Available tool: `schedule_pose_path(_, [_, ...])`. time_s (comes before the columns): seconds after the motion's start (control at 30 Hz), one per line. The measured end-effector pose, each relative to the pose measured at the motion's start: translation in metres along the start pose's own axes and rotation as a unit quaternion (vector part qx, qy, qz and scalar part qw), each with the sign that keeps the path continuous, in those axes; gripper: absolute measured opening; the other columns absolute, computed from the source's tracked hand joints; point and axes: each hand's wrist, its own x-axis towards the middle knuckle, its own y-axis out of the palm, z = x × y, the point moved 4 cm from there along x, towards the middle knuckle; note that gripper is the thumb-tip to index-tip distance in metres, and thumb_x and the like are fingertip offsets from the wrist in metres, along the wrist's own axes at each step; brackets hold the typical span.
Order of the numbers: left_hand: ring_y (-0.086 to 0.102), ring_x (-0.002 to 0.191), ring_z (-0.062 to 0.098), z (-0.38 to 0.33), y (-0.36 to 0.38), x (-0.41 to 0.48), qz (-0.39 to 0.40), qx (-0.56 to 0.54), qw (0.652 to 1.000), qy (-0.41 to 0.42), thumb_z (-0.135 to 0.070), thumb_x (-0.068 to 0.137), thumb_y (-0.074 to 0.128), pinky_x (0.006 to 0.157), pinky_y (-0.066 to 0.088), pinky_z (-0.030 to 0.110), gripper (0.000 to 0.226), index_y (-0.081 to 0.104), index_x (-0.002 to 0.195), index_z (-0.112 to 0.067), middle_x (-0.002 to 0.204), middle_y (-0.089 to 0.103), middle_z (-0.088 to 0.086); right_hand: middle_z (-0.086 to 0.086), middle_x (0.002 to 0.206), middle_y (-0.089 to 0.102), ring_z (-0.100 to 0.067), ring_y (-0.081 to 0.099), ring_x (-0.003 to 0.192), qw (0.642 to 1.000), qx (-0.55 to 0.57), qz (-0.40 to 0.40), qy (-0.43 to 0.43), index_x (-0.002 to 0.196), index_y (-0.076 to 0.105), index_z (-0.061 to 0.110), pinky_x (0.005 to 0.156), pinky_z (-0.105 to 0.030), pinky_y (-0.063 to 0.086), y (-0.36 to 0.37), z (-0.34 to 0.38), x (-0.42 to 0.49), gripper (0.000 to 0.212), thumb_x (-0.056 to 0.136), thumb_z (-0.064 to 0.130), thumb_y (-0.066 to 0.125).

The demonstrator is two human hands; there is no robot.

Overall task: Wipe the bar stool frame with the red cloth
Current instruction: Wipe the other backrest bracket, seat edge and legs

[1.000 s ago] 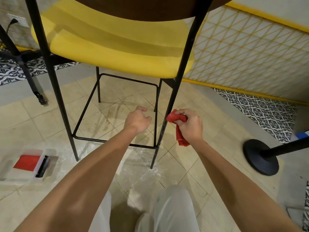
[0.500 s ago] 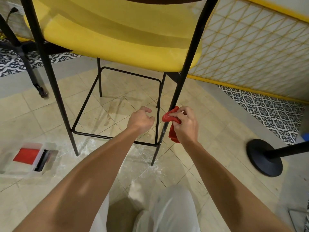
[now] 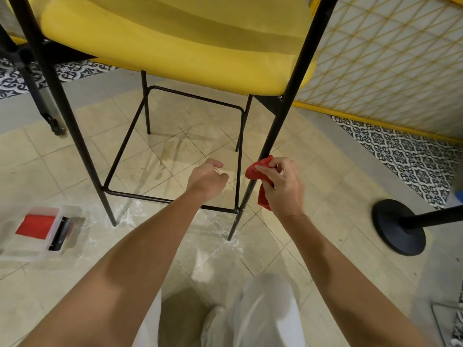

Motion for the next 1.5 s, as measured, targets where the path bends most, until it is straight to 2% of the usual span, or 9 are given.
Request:
schedule_pose_path(0.1, [0.054,0.091,0.016,0.003,0.004,0.002,0.004,0.005,1.000,0.002,-0.022,0.090,0.052,0.079,0.039,0.023,0.035,0.051,0.125,-0.022,0.100,0.062,0.000,-0.011,0.094,0.061,-0.024,0.056,0.088,1.000,0.009,-0.005,-0.024,0.092,0.073,0.008,0.065,-0.022,0.045,0.009,0.001,-0.003,0.027,0.066,0.000,0.079])
schedule_pose_path(0.33, [0.052,0.092,0.015,0.003,0.015,0.007,0.049,0.003,0.999,-0.004,-0.022,0.090,0.054,0.080,0.037,0.022,0.036,0.051,0.125,-0.019,0.096,0.059,-0.003,-0.007,0.087,0.058,-0.024,0.058,0.081,0.998,-0.004,0.066,-0.020,0.091,0.075,0.015,0.049,-0.035,0.053,0.028,-0.005,-0.017,0.027,0.068,0.002,0.078])
schedule_pose_path(0.57, [0.052,0.090,0.014,-0.004,0.020,0.008,0.073,-0.007,0.997,-0.009,-0.021,0.089,0.055,0.080,0.037,0.021,0.036,0.051,0.125,-0.020,0.095,0.058,-0.005,-0.009,0.086,0.059,-0.026,0.058,0.080,0.999,0.015,-0.002,0.030,0.088,0.076,0.014,0.051,-0.028,0.050,0.024,-0.006,-0.014,0.027,0.065,0.001,0.080])
schedule_pose_path(0.73, [0.050,0.090,0.013,-0.001,0.019,0.004,0.079,-0.015,0.997,-0.014,-0.022,0.090,0.054,0.079,0.036,0.021,0.038,0.049,0.128,-0.021,0.094,0.055,-0.005,-0.010,0.086,0.057,-0.028,0.057,0.080,0.997,0.016,0.038,0.064,0.088,0.075,0.014,0.046,-0.032,0.052,0.039,-0.002,-0.022,0.026,0.065,0.002,0.080])
schedule_pose_path(0.9, [0.049,0.088,0.013,0.007,0.021,-0.006,0.075,-0.019,0.997,-0.019,-0.021,0.091,0.052,0.079,0.036,0.021,0.037,0.050,0.129,-0.019,0.080,0.051,-0.011,-0.011,0.086,0.057,-0.028,0.058,0.082,0.997,0.002,0.052,0.061,0.089,0.075,0.014,0.046,-0.033,0.051,0.039,0.000,-0.027,0.023,0.067,0.006,0.079])
schedule_pose_path(1.07, [0.052,0.095,0.018,0.022,0.030,-0.011,0.072,-0.039,0.996,-0.041,-0.020,0.090,0.054,0.083,0.038,0.024,0.037,0.051,0.127,-0.018,0.100,0.058,0.001,-0.012,0.088,0.059,-0.028,0.058,0.082,0.999,0.012,-0.013,0.039,0.092,0.074,0.013,0.048,-0.032,0.052,0.031,-0.001,-0.027,0.017,0.075,0.011,0.071])
schedule_pose_path(1.17, [0.055,0.099,0.020,0.031,0.037,-0.012,0.068,-0.055,0.995,-0.041,-0.020,0.090,0.055,0.085,0.040,0.025,0.036,0.052,0.126,-0.018,0.095,0.055,-0.002,-0.011,0.088,0.058,-0.027,0.057,0.085,0.999,0.009,-0.019,0.038,0.092,0.073,0.012,0.049,-0.032,0.052,0.038,-0.004,-0.028,0.016,0.077,0.012,0.069])
schedule_pose_path(1.33, [0.055,0.095,0.019,0.044,0.046,-0.006,0.054,-0.076,0.995,-0.039,-0.020,0.089,0.055,0.082,0.039,0.025,0.035,0.053,0.125,-0.019,0.100,0.057,0.000,-0.012,0.089,0.057,-0.028,0.057,0.085,0.999,0.012,-0.005,0.044,0.091,0.072,0.010,0.050,-0.035,0.053,0.057,-0.009,-0.039,0.019,0.072,0.006,0.075])
schedule_pose_path(1.5, [0.054,0.093,0.017,0.058,0.058,-0.010,0.059,-0.081,0.994,-0.035,-0.020,0.090,0.053,0.080,0.038,0.024,0.035,0.053,0.125,-0.021,0.087,0.054,-0.007,-0.010,0.090,0.058,-0.027,0.056,0.087,0.998,0.002,0.040,0.058,0.090,0.073,0.013,0.053,-0.038,0.054,0.075,-0.014,-0.057,0.015,0.075,0.011,0.074])
